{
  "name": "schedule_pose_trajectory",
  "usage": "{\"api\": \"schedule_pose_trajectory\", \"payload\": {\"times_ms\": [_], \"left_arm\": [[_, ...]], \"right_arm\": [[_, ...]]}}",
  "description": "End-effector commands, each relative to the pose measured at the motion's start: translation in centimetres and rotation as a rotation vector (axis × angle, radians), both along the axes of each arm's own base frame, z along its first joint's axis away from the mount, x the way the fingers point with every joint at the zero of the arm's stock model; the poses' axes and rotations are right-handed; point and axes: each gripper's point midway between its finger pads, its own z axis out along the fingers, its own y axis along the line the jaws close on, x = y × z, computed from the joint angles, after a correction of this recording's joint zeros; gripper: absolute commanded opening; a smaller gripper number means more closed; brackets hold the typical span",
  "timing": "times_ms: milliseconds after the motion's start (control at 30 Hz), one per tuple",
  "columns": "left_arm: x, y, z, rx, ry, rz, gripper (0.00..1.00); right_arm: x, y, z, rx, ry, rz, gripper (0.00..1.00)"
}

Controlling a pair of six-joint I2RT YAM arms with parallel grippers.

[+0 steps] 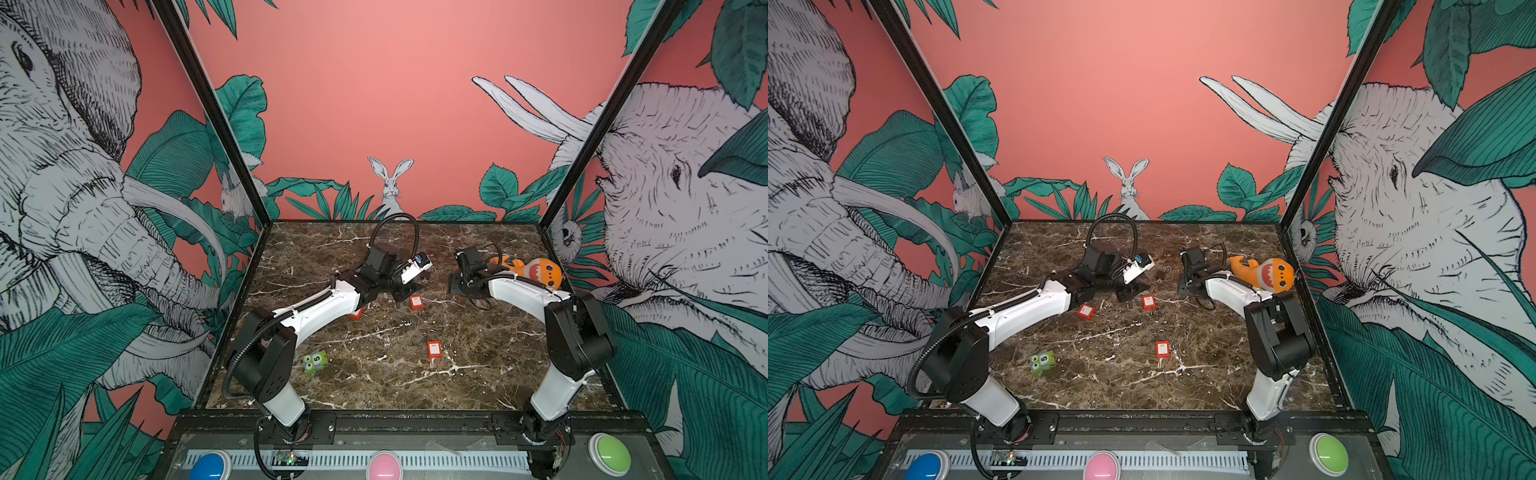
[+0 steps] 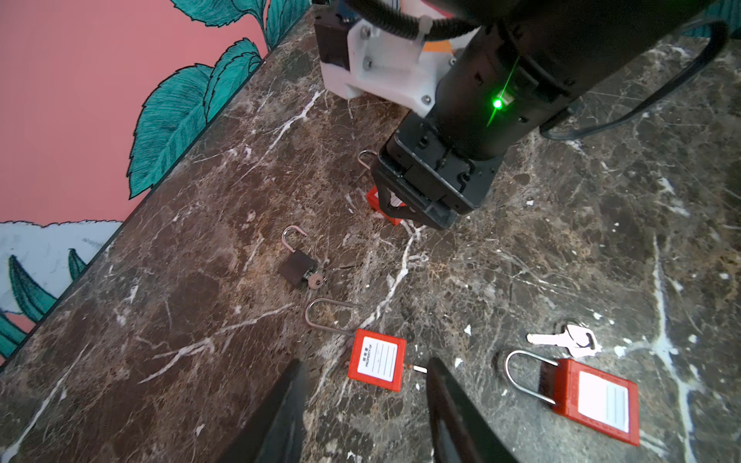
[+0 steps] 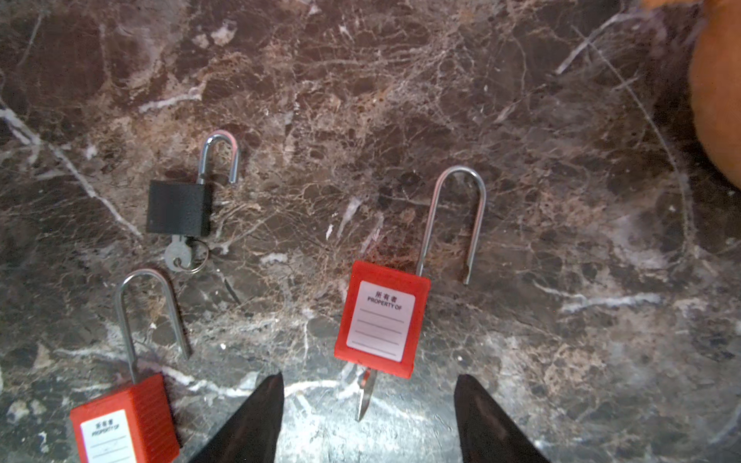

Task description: Lock with the key

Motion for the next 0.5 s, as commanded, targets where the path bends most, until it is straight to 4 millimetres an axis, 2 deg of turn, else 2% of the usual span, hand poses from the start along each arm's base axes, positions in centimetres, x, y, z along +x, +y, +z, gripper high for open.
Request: {"api": "schedule_pose_trajectory", "payload": {"times_ms": [0, 133, 467], "left_arm": [[-0.1, 0.5, 1.5, -0.013, -0.050, 0.001, 0.50], [-0.2, 0.6, 1.3, -0.001, -0.047, -0.003, 0.50], [-0.4, 0.7, 1.0, 0.007, -0.039, -0.007, 0.50]], "right_arm": [[0.9, -0.7, 0.0, -0.019, -0.011, -0.088, 0.66], [1.1, -1.2, -0.7, -0.048, -0.003, -0.128, 0.64], [1.5, -0.6, -3.2, -0.030, 0.025, -0.137, 0.58]]}}
